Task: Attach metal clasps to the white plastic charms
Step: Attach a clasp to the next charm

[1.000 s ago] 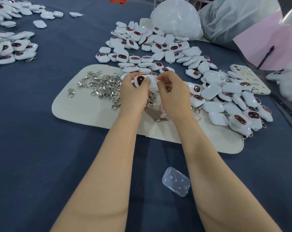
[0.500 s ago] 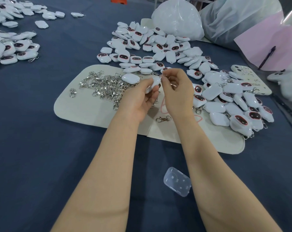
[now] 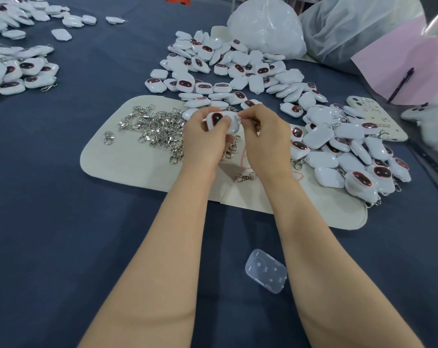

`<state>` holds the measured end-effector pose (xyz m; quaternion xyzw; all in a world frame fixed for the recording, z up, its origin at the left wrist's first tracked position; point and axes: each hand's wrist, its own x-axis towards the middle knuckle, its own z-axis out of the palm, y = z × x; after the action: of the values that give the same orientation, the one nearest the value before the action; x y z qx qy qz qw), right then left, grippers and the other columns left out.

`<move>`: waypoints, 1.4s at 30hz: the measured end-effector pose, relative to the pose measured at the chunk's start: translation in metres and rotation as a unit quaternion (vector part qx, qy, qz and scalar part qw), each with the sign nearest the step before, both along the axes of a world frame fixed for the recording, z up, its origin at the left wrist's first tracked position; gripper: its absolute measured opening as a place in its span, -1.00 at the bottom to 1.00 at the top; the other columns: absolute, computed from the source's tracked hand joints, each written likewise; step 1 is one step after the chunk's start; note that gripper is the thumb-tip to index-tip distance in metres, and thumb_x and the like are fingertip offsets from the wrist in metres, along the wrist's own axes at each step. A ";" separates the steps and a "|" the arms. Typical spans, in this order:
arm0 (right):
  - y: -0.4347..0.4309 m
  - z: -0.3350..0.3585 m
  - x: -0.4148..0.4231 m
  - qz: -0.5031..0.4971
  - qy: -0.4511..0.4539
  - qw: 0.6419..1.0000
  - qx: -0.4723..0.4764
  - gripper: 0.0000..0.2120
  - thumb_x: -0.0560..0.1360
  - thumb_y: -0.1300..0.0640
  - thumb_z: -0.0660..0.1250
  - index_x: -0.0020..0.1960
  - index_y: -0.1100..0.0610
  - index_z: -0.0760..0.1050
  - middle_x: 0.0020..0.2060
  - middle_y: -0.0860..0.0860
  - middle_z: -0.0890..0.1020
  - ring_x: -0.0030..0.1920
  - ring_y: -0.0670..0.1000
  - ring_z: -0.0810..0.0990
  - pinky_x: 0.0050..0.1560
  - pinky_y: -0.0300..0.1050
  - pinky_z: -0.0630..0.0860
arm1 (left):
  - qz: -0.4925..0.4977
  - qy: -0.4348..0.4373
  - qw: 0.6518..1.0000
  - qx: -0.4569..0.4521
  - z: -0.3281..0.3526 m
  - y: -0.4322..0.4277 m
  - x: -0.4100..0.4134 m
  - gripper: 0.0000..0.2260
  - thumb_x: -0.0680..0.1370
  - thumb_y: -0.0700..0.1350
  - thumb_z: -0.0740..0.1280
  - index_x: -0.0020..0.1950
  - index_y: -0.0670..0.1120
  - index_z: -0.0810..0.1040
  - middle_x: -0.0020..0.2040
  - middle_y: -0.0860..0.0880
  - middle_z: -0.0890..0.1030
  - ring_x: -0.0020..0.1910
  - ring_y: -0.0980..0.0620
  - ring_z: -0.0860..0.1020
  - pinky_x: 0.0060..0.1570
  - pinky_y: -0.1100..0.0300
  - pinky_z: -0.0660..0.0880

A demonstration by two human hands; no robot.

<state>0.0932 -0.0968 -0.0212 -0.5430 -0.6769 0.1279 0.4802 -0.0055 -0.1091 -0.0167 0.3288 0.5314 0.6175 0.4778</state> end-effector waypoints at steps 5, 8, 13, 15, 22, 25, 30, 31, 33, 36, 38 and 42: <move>0.000 -0.002 0.000 0.003 -0.002 1.000 -0.014 -0.84 0.53 0.30 0.26 0.00 0.22 0.61 -0.11 0.04 0.66 -0.08 -0.02 0.57 0.00 -0.23 0.44 | 0.025 0.158 0.984 0.080 -0.003 -0.003 0.002 -0.82 0.52 -0.22 0.32 -0.02 0.07 0.47 -0.14 0.03 0.55 -0.12 -0.16 0.59 0.02 -0.06 0.56; 0.001 -0.004 -0.001 -0.005 0.010 0.999 -0.033 -0.84 0.52 0.27 0.27 0.01 0.17 0.61 -0.15 -0.04 0.64 -0.12 -0.08 0.55 -0.03 -0.27 0.43 | 0.037 0.210 0.970 0.114 -0.005 -0.004 0.003 -0.81 0.52 -0.21 0.31 0.01 0.09 0.47 -0.19 0.19 0.52 -0.18 0.07 0.57 -0.05 0.11 0.56; 0.000 -0.002 -0.003 0.031 0.118 0.988 -0.091 -0.81 0.52 0.28 0.28 0.07 0.08 0.54 -0.14 -0.09 0.59 -0.08 -0.08 0.57 0.08 -0.19 0.50 | 0.036 0.128 0.987 0.092 -0.006 0.000 0.002 -0.84 0.55 -0.20 0.29 0.04 0.04 0.47 -0.11 0.05 0.55 -0.25 0.10 0.59 -0.18 0.23 0.54; 0.000 0.000 -0.004 0.051 0.191 0.973 -0.123 -0.81 0.51 0.29 0.29 0.06 0.05 0.47 -0.15 -0.02 0.58 -0.11 -0.02 0.56 0.10 -0.06 0.51 | 0.027 -0.007 0.999 0.039 -0.005 0.003 0.002 -0.85 0.56 -0.22 0.28 0.10 -0.06 0.49 -0.12 -0.02 0.55 -0.39 0.14 0.57 -0.33 0.30 0.51; 0.000 -0.001 -0.010 0.016 0.272 0.952 -0.138 -0.91 0.51 0.28 0.31 -0.05 0.11 0.48 -0.14 0.00 0.60 -0.09 -0.03 0.57 0.10 -0.05 0.54 | -0.038 -0.258 0.965 -0.025 -0.002 0.003 0.000 -0.97 0.57 -0.28 0.28 -0.02 -0.20 0.49 -0.26 -0.09 0.58 -0.44 0.15 0.58 -0.40 0.34 0.51; 0.002 -0.003 -0.009 0.013 0.232 0.964 -0.130 -0.92 0.52 0.25 0.31 -0.06 0.09 0.49 -0.20 -0.11 0.58 -0.13 -0.12 0.55 0.04 -0.19 0.52 | -0.046 -0.276 0.960 -0.034 -0.002 0.004 -0.001 -0.93 0.57 -0.28 0.27 0.04 -0.22 0.48 -0.24 -0.09 0.57 -0.46 0.15 0.59 -0.42 0.35 0.51; 0.002 -0.003 -0.008 0.023 0.183 0.978 -0.094 -0.90 0.52 0.24 0.31 -0.05 0.05 0.51 -0.20 -0.19 0.57 -0.14 -0.22 0.54 0.02 -0.32 0.49 | -0.048 -0.276 0.959 -0.044 0.000 0.003 -0.002 -0.97 0.56 -0.28 0.27 -0.07 -0.20 0.49 -0.27 -0.10 0.57 -0.48 0.15 0.57 -0.44 0.34 0.51; 0.002 -0.003 -0.008 0.022 0.180 0.979 -0.091 -0.89 0.53 0.24 0.30 -0.07 0.04 0.50 -0.21 -0.20 0.57 -0.15 -0.23 0.54 0.00 -0.33 0.49 | -0.051 -0.276 0.959 -0.046 0.001 0.002 -0.002 -0.95 0.56 -0.28 0.27 -0.10 -0.20 0.49 -0.28 -0.09 0.56 -0.48 0.15 0.57 -0.44 0.34 0.51; 0.002 -0.002 -0.009 0.018 0.192 0.978 -0.083 -0.88 0.53 0.24 0.29 -0.09 0.03 0.48 -0.22 -0.18 0.56 -0.16 -0.20 0.54 0.01 -0.28 0.49 | -0.056 -0.270 0.960 -0.046 0.001 0.002 -0.001 -0.92 0.55 -0.28 0.28 -0.14 -0.18 0.48 -0.30 -0.07 0.54 -0.49 0.15 0.56 -0.45 0.34 0.50; 0.001 -0.002 -0.010 0.011 0.198 0.978 -0.062 -0.88 0.55 0.25 0.26 -0.09 0.04 0.45 -0.24 -0.16 0.56 -0.18 -0.16 0.54 -0.03 -0.27 0.49 | -0.053 -0.247 0.967 -0.040 0.002 0.002 0.001 -0.97 0.55 -0.28 0.28 -0.07 -0.18 0.45 -0.34 -0.05 0.51 -0.50 0.14 0.55 -0.48 0.34 0.47; -0.001 -0.003 -0.010 0.003 0.159 0.986 -0.039 -0.91 0.55 0.26 0.25 -0.04 0.10 0.49 -0.24 -0.15 0.56 -0.18 -0.12 0.53 -0.06 -0.28 0.46 | -0.041 -0.218 0.975 -0.032 0.001 0.002 0.001 -0.92 0.56 -0.28 0.28 0.02 -0.16 0.44 -0.33 -0.06 0.51 -0.50 0.13 0.53 -0.47 0.32 0.47; -0.001 -0.002 -0.005 -0.008 0.052 0.999 0.000 -0.89 0.56 0.26 0.23 0.00 0.23 0.53 -0.18 -0.02 0.60 -0.15 -0.02 0.53 -0.08 -0.22 0.43 | -0.011 -0.098 0.995 -0.003 -0.002 0.002 0.000 -0.87 0.55 -0.26 0.29 0.04 -0.06 0.47 -0.13 -0.09 0.55 -0.46 0.12 0.54 -0.40 0.29 0.48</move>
<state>0.0883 -0.0980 -0.0232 -0.5411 -0.6465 0.1519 0.5159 -0.0053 -0.1074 -0.0182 0.2712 0.4806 0.6396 0.5351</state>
